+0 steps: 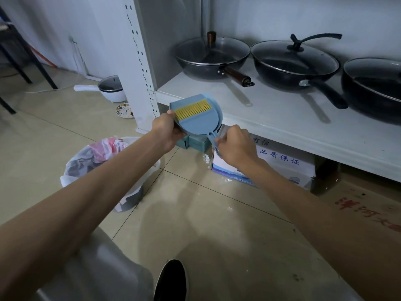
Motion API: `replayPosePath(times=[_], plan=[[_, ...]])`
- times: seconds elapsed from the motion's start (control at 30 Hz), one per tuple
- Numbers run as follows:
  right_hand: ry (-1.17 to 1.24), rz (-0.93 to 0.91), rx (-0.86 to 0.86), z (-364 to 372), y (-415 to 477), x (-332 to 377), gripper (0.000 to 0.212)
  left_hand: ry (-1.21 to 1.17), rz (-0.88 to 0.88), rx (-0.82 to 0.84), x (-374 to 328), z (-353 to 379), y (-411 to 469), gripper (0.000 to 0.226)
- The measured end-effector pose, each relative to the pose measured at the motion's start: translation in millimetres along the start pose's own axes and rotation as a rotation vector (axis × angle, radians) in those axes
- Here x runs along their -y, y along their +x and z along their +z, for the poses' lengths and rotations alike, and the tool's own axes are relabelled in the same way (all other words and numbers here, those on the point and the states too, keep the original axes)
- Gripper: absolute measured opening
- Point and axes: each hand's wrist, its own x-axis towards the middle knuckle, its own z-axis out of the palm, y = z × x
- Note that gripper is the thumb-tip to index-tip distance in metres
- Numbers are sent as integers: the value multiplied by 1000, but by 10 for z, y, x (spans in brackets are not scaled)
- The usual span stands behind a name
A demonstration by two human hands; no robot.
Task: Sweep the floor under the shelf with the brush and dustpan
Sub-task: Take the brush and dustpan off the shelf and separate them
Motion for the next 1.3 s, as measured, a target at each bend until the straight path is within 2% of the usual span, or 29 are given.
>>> replayPosePath(times=[0.13, 0.4, 0.57, 0.87, 1.1, 1.3], plan=[[-38, -15, -32, -38, 95, -61, 28, 0, 24, 58, -32, 143, -28, 27], [-17, -2, -139, -4, 184, -250, 30, 229, 238, 168, -50, 454, -131, 36], [-4, -11, -139, 14, 201, -204, 34, 230, 304, 167, -47, 405, -124, 33], [-93, -67, -130, -45, 147, 29, 20, 183, 309, 130, -140, 291, -74, 31], [-156, -112, -58, -84, 141, 174, 5, 180, 313, 95, -157, 306, -62, 31], [-140, -134, -44, -93, 126, 158, 8, 160, 276, 36, -192, 305, -2, 31]])
